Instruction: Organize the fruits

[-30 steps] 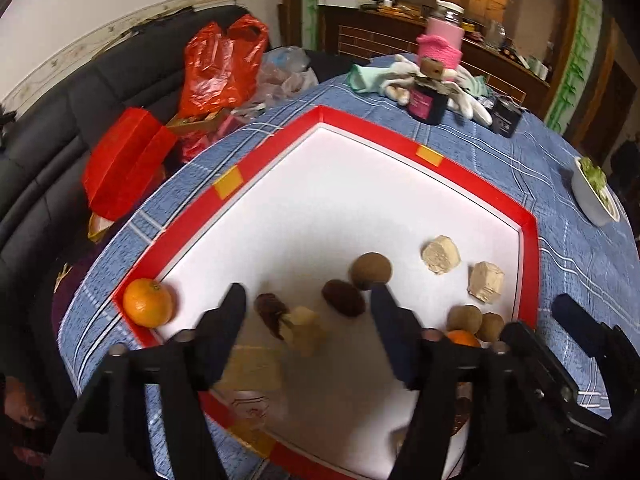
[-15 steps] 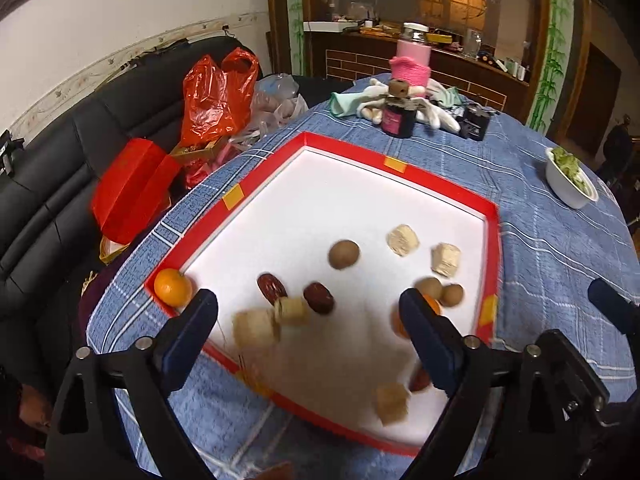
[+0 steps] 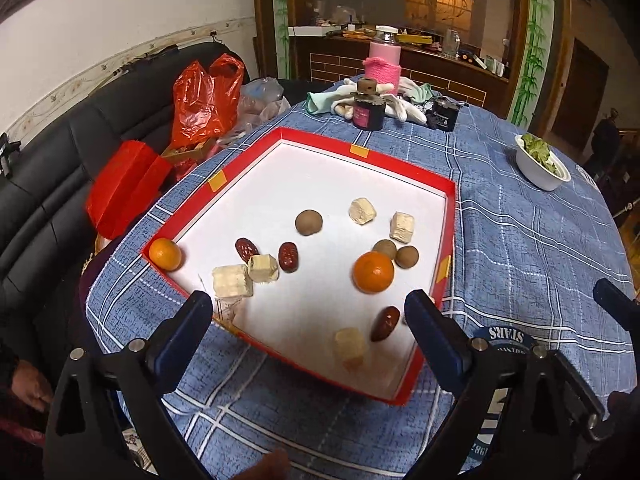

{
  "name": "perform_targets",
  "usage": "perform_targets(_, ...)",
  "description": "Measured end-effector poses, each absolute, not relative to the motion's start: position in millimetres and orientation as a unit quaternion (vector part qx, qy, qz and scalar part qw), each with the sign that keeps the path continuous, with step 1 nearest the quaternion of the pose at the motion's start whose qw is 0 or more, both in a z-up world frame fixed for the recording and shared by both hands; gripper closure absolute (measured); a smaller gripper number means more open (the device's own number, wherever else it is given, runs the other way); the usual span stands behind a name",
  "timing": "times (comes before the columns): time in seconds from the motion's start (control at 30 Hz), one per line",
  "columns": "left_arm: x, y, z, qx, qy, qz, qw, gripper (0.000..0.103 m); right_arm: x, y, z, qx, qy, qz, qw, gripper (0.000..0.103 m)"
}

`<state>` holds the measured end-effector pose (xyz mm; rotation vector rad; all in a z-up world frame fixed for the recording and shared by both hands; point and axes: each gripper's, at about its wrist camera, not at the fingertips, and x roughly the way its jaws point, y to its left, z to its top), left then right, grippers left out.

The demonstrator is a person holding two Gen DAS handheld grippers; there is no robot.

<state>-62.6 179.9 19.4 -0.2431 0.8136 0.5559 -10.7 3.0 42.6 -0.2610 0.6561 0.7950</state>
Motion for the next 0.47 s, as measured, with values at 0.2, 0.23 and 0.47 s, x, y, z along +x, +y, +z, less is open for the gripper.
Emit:
perform_targets(0.2,-66,182,20,-0.143,0.389,0.242,0.877,0.001,-20,3,43,-0.131,0.309,0.385,0.859,0.002)
perform_targets(0.23,-67,182,20,-0.147,0.387,0.237,0.879,0.0,-21,4,44,-0.132,0.309,0.387,0.859,0.002)
perform_targets(0.47,-70,188,20,-0.14,0.37,0.258,0.881,0.0,-23,11,45,-0.133,0.306,0.388,0.859,0.002)
